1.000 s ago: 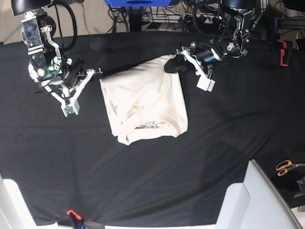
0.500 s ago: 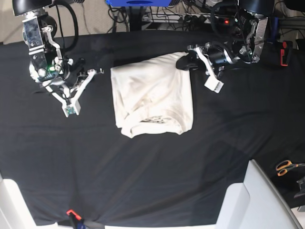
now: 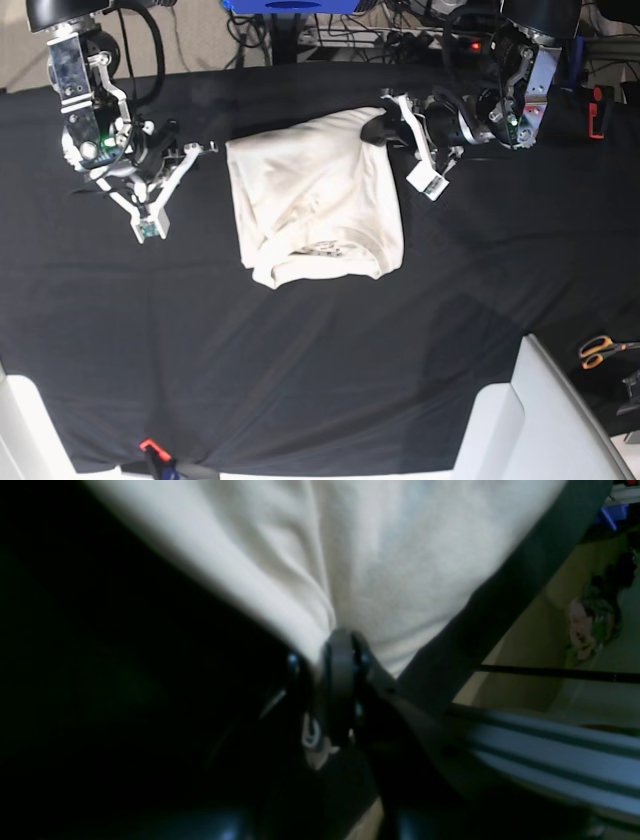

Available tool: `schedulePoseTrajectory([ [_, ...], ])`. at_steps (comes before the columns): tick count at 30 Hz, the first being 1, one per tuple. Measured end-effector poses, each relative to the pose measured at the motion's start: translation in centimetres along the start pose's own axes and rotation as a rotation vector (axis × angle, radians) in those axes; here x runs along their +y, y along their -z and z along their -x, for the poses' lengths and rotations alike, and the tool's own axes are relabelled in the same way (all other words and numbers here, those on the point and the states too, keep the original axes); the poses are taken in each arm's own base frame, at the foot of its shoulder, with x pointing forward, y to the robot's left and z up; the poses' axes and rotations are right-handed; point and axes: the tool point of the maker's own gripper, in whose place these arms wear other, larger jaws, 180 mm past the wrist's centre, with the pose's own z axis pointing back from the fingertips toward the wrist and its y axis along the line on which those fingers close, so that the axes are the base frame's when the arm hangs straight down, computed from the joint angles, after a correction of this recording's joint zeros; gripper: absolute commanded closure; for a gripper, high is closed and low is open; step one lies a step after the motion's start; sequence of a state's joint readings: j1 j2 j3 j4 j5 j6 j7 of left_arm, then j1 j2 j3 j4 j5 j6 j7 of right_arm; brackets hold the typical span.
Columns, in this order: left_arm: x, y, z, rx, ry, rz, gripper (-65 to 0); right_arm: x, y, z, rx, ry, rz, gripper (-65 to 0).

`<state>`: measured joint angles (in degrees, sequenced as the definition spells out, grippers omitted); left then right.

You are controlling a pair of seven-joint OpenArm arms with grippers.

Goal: Fold the T-shirt properly

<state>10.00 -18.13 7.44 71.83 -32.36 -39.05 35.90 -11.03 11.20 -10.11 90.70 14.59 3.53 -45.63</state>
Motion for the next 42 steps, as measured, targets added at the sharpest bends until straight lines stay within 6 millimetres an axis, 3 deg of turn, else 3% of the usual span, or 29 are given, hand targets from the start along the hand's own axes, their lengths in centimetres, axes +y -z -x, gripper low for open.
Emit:
schedulePoseTrajectory([
  [9,0.4,-0.2,0.1,0.011,0.033,-0.014,0.0,0.0,0.0,0.0,0.000,0.000,0.000,-0.2],
  [18,2.0,-1.7,0.7,0.045,0.067,-0.039,0.0,0.0,0.0,0.0,0.001,-0.001,0.000,-0.2],
  [34,2.6,-2.6,0.5,0.076,0.117,-0.069,0.0,0.3,0.0,0.0,0.000,0.003,-0.005,-0.2],
  [38,2.6,-2.7,0.5,0.079,0.121,-0.078,-17.3,0.8,0.1,-0.1,-0.002,0.007,-0.015,-0.2],
  [42,2.8,-3.1,0.1,0.086,0.150,-0.098,-39.2,0.8,0.1,-0.1,-0.003,0.006,-0.015,-0.2],
])
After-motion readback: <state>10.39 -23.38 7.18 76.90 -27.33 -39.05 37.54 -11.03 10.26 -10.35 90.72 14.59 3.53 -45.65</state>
